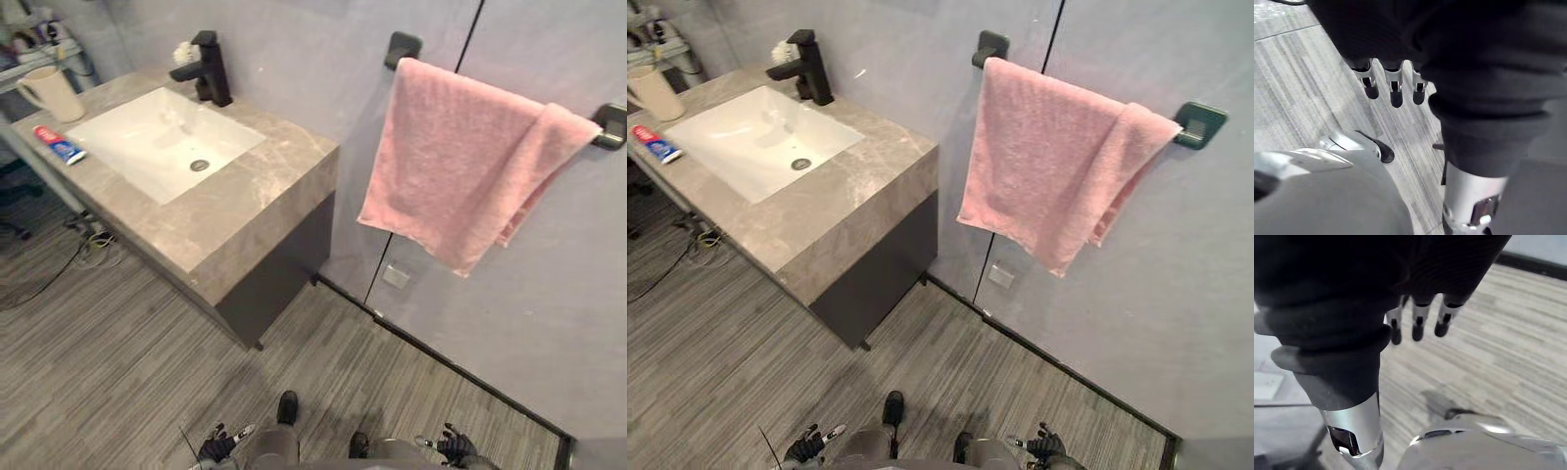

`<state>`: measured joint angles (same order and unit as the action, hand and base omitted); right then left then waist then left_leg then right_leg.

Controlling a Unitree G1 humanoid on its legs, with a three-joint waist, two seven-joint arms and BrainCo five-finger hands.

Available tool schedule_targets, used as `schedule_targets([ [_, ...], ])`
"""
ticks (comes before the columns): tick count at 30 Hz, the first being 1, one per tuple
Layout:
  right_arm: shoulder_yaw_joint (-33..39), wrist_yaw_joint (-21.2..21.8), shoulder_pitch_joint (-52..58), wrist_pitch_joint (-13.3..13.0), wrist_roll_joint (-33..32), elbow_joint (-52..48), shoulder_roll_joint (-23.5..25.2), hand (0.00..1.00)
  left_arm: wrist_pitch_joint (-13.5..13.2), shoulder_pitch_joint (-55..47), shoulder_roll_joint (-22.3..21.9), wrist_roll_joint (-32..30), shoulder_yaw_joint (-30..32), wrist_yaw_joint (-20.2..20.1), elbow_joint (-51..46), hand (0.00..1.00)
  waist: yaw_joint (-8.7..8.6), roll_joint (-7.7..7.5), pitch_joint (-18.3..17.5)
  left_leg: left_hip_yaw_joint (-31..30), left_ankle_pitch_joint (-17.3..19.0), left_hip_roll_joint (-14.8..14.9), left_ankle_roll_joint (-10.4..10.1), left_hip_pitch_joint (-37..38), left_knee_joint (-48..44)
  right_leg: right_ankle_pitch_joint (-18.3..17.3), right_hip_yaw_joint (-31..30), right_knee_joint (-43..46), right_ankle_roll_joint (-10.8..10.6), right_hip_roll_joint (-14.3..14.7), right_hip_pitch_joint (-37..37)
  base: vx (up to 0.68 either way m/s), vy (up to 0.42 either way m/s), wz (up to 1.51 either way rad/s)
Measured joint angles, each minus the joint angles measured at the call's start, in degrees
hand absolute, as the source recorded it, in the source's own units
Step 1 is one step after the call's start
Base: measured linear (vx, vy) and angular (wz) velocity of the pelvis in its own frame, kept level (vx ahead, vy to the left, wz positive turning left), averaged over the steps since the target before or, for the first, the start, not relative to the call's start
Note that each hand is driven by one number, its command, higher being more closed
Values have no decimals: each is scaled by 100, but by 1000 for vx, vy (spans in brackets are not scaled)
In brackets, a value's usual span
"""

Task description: Organize washtable

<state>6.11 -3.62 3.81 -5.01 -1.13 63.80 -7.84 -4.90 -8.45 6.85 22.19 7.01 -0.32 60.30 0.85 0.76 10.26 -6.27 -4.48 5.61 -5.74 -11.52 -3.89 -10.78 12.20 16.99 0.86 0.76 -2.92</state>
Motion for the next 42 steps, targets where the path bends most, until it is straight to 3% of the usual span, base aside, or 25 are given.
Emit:
schedule_targets([
  [2,33,-9,-15,-5,152,11,1,0,-4,-1,-12,55,48,37,4,0,-2,14,128,572,253,271,45,-54,3,112,334,-162,190,18,123,-51,-115,71],
  [3,100,-13,-15,0,221,40,17,0,-5,-3,-32,76,179,36,8,0,4,-73,188,1103,381,470,180,-134,-223,179,560,-262,353,-76,134,-71,-113,76],
  [6,448,-6,99,23,362,41,36,0,-5,-31,-119,75,522,69,114,0,-28,-238,308,2121,403,664,249,-254,-1660,185,1030,-321,382,-487,174,-85,-93,86],
  [8,533,-2,262,39,416,18,7,0,6,-38,-168,63,664,88,154,0,-55,-148,235,2583,652,980,453,-69,-2490,220,1393,-422,330,-632,193,-57,-13,100],
  [11,901,0,363,96,396,18,64,0,12,-34,-172,-58,770,180,216,0,-329,-62,162,3257,720,1497,431,593,-2794,293,2190,-437,226,-867,274,23,96,153],
  [12,1027,-4,382,106,381,-1,65,0,10,39,-208,-63,813,188,199,0,-372,54,112,3428,510,1604,242,739,-2470,285,2471,-291,219,-934,229,-34,163,182],
  [13,1162,8,398,115,303,7,116,0,10,131,-228,-76,832,197,69,0,-412,2,78,3657,429,1346,356,722,-1954,227,2487,-195,296,-939,104,-46,146,184],
  [14,1161,15,431,118,277,18,141,0,4,193,-190,-80,843,201,38,0,-476,-17,27,3541,358,1214,339,759,-1454,279,2418,-553,306,-785,84,-125,75,195],
  [15,1212,10,499,92,274,22,292,0,20,293,-33,-108,897,225,69,0,-529,-237,-100,3803,638,1126,388,899,-1333,631,2705,-1163,164,-790,280,-98,31,149],
  [16,1276,-7,496,80,274,-6,335,0,58,348,-26,-165,877,236,102,0,-505,-216,-104,4104,873,1295,268,1028,-1593,690,2952,-1191,142,-770,371,-95,111,182],
  [17,1390,1,493,86,274,-14,341,0,66,454,-139,-226,832,239,93,0,-595,-156,-146,4433,722,1262,7,1333,-1074,703,3310,-1059,105,-889,403,-29,177,137],
  [18,1430,2,482,90,274,-13,333,0,66,511,-192,-265,800,237,85,0,-636,-141,-147,4443,659,1118,-99,1384,-792,730,3399,-1046,43,-942,401,-55,280,117],
  [21,1587,-20,479,101,207,-6,463,0,64,469,-206,-273,529,199,18,0,-631,-37,-258,4551,545,685,-52,1469,128,943,3694,-1188,-153,-1063,366,-104,288,62],
  [22,1640,-19,479,112,165,-12,490,0,64,431,-199,-273,468,195,7,0,-626,-73,-292,4541,463,521,7,1528,364,1065,3703,-1280,-209,-1116,376,-87,216,10],
  [28,1858,-135,479,147,116,-98,514,0,130,195,-269,-777,429,148,256,0,-629,1,-334,4528,304,35,239,1647,885,1302,3649,-1190,-325,-1456,268,-67,125,2],
  [35,1856,-139,439,155,114,-164,431,0,100,193,-329,-1217,209,27,273,0,-643,72,-324,4153,308,-188,273,1621,975,1294,3715,-732,-323,-1799,256,-59,11,19],
  [36,1855,-140,459,150,98,-208,400,0,83,207,-345,-1249,98,26,274,0,-671,113,-308,3968,372,-185,341,1591,974,1245,3444,-438,-245,-1873,189,-25,27,70],
  [37,1823,-129,471,151,18,-225,400,0,58,225,-345,-1277,-68,27,274,0,-675,114,-308,3707,378,-178,389,1570,973,1199,2672,-39,-172,-1914,54,-13,40,95],
  [39,1706,-120,511,163,-171,-216,503,0,53,233,-285,-1269,-166,30,273,0,-676,123,-295,3292,327,-87,484,1563,973,966,1308,102,-153,-1582,-37,18,-26,107],
  [40,1573,-110,515,152,-244,-211,547,0,53,247,-249,-1258,-163,28,274,0,-667,30,-331,3060,222,-61,463,1481,973,828,694,-158,-213,-1221,-1,24,-134,111],
  [41,1404,-69,480,139,-277,-211,557,0,50,277,-200,-1241,-151,26,273,0,-664,-112,-344,2873,114,-131,421,1359,973,758,456,-631,-137,-1048,163,22,-131,88],
  [42,1342,-58,437,135,-276,-199,565,0,49,300,-179,-1194,-123,25,273,0,-644,-178,-351,2809,77,-196,408,1301,974,712,349,-814,-205,-1054,265,-3,-92,67],
])
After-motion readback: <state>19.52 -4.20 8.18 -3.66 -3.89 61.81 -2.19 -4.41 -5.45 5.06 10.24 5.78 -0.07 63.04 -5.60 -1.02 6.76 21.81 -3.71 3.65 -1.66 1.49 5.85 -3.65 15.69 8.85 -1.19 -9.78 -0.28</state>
